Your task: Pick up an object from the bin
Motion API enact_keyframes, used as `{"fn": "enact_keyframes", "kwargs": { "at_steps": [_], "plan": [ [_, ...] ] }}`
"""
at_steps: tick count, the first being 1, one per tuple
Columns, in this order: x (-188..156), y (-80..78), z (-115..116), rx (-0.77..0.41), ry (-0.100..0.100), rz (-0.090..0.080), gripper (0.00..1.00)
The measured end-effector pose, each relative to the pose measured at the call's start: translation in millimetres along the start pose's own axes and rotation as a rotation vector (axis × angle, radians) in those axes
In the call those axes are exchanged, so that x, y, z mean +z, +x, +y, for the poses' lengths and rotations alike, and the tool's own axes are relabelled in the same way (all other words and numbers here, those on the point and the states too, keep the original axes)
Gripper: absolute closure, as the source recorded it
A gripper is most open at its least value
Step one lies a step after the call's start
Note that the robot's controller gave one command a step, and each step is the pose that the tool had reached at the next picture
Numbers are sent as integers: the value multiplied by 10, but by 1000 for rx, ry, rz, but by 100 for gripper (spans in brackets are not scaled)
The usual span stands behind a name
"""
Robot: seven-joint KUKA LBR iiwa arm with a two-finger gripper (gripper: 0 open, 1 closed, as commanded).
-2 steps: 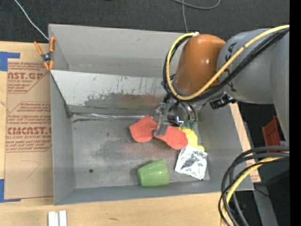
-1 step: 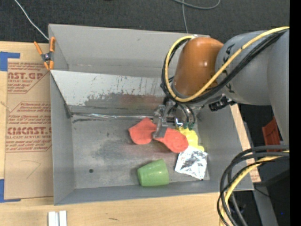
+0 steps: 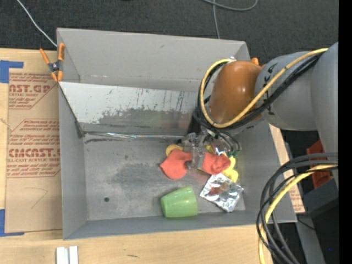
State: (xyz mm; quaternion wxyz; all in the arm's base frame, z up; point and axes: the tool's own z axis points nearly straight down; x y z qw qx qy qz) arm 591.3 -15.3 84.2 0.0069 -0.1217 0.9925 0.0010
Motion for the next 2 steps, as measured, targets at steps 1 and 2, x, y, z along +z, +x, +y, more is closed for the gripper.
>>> {"fn": "enact_keyframes", "kwargs": {
  "at_steps": [1, 2],
  "plan": [
    [-696, 7, 183, 99, -4, 11, 100],
    [-1467, 57, 299, 26, 1, -9, 100]
  ]
}}
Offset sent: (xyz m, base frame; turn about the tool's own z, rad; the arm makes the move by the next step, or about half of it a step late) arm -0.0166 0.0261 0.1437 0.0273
